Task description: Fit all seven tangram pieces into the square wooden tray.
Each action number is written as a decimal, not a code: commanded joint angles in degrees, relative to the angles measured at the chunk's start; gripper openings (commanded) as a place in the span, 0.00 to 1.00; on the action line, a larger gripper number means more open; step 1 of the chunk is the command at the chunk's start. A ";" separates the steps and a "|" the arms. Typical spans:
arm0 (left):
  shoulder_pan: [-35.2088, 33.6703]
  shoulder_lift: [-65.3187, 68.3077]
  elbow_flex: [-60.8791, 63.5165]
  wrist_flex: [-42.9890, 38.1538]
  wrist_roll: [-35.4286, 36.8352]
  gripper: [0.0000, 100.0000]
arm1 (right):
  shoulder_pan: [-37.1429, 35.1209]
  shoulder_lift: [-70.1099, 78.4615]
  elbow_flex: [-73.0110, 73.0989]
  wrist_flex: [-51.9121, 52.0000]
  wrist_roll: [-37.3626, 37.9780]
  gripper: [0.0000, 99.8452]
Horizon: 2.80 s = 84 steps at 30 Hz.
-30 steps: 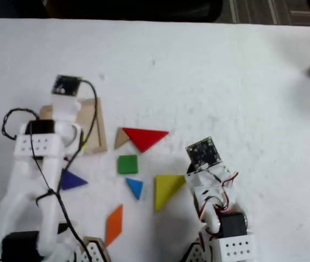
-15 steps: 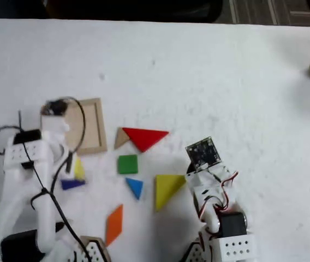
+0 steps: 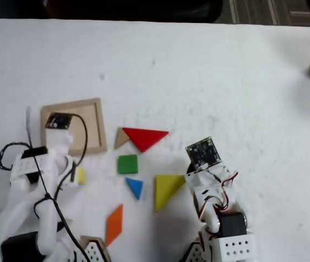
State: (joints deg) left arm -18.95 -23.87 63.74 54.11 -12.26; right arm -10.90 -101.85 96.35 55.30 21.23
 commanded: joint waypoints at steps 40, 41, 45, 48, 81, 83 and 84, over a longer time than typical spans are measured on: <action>5.05 -0.84 -1.58 -8.35 -43.69 0.33 | 0.31 -0.40 0.53 -1.19 -0.09 0.03; 5.41 -0.84 -1.58 -8.35 -43.96 0.33 | 0.31 -0.40 0.53 -1.19 -0.09 0.03; 6.46 -0.84 -1.58 -8.35 -44.13 0.33 | 0.31 -0.48 0.53 -1.19 -0.09 0.03; 7.96 -0.48 -1.67 -8.70 -42.55 0.33 | 0.40 -0.48 0.53 -1.19 -0.09 0.03; -4.44 24.31 -24.97 -4.40 -37.71 0.13 | 0.31 -0.48 0.53 -1.19 -0.09 0.03; -6.90 24.04 -25.05 -4.31 -37.63 0.13 | 0.22 -0.40 0.53 -1.19 -0.09 0.03; -8.04 24.04 -25.58 -4.04 -37.63 0.13 | 0.22 -0.31 0.53 -1.19 -0.09 0.03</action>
State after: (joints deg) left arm -18.86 -0.13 42.64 51.65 -50.95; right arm -10.90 -101.85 96.35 55.30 21.23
